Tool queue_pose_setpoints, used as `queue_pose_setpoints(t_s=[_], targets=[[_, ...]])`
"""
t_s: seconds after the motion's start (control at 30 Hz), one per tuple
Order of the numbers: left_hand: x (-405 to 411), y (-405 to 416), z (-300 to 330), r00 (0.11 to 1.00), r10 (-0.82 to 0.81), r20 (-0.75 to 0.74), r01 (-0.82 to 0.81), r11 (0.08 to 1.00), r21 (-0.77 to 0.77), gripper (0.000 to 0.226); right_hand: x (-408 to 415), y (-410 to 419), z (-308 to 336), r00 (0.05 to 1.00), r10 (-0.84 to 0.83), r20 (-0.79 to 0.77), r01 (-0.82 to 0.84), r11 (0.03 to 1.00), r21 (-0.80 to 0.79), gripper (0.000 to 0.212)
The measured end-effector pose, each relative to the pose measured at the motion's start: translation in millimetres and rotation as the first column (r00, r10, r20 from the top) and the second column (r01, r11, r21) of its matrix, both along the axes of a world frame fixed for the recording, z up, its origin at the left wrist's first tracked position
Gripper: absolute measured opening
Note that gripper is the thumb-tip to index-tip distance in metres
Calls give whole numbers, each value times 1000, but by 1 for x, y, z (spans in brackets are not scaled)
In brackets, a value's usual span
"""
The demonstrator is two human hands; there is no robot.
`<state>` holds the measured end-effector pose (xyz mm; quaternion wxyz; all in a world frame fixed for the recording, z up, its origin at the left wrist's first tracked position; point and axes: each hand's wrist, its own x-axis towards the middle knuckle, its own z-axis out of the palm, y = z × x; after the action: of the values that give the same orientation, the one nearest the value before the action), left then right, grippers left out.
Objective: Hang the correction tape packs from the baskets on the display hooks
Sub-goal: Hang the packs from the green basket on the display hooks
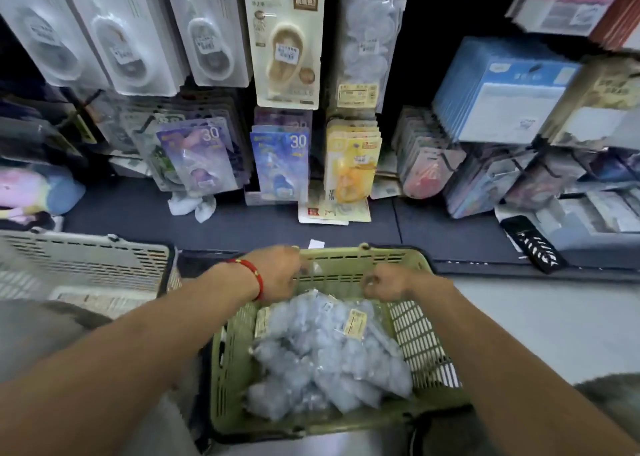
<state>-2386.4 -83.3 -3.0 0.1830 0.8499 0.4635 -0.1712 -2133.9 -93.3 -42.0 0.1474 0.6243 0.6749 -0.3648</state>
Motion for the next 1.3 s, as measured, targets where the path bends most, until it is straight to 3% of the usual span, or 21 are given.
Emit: queue_pose_setpoints(t_s=[0.13, 0.3, 0.4, 0.5, 0.57, 0.67, 0.77, 0.83, 0.87, 0.93, 0.97, 1.07, 1.13, 1.2, 1.23, 1.3], targets=[[-1, -51, -78, 990, 63, -124, -89, 973, -215, 48, 10, -51, -67, 995, -95, -9, 94, 991, -93, 45], [-11, -101, -134, 948, 224, -227, -302, 859, -414, 49, -3, -81, -115, 1000, 7, 18, -8, 996, 90, 70], [-8, -112, -142, 922, 346, -174, -387, 824, -413, 46, -13, -76, -131, 998, -62, 12, 60, 988, 140, 77], [3, -116, -142, 852, 523, 3, -482, 788, -382, 37, -25, -72, -148, 977, -207, -49, 212, 967, 141, 81], [11, -115, -142, 753, 647, 119, -559, 725, -403, 31, -32, -71, -153, 969, -245, -22, 246, 957, 152, 84], [23, -113, -139, 544, 812, 212, -652, 568, -502, 24, -31, -64, -148, 957, -291, 16, 290, 956, 46, 85], [34, -113, -135, 315, 924, 218, -680, 379, -627, 11, -12, -67, -136, 908, -412, -83, 407, 911, -70, 86], [41, -117, -129, 127, 976, 176, -618, 217, -755, 10, 3, -76, -131, 784, -549, -288, 526, 835, -161, 81], [45, -117, -128, 52, 985, 167, -559, 167, -813, 22, 8, -81, -128, 695, -601, -394, 559, 797, -229, 83], [53, -117, -125, -35, 985, 171, -437, 138, -889, 38, 7, -88, -120, 544, -623, -562, 523, 775, -354, 95], [57, -116, -123, -92, 977, 190, -389, 141, -910, 35, 3, -88, -115, 528, -598, -604, 470, 797, -379, 97], [54, -110, -123, -323, 911, 258, -455, 89, -886, 16, -25, -74, -110, 573, -488, -659, 340, 872, -351, 62], [37, -111, -127, -381, 873, 305, -607, 13, -795, 17, -49, -55, -122, 704, -378, -602, 377, 916, -134, 40], [19, -115, -130, -378, 859, 345, -719, -37, -694, 18, -76, -37, -137, 925, -155, -347, 235, 951, 201, 52], [10, -117, -132, -397, 848, 352, -734, -63, -676, 23, -89, -31, -143, 964, -80, -254, 149, 954, 262, 62], [-2, -121, -131, -456, 821, 345, -713, -104, -694, 27, -113, -24, -155, 991, 5, -137, 29, 970, 240, 77]])
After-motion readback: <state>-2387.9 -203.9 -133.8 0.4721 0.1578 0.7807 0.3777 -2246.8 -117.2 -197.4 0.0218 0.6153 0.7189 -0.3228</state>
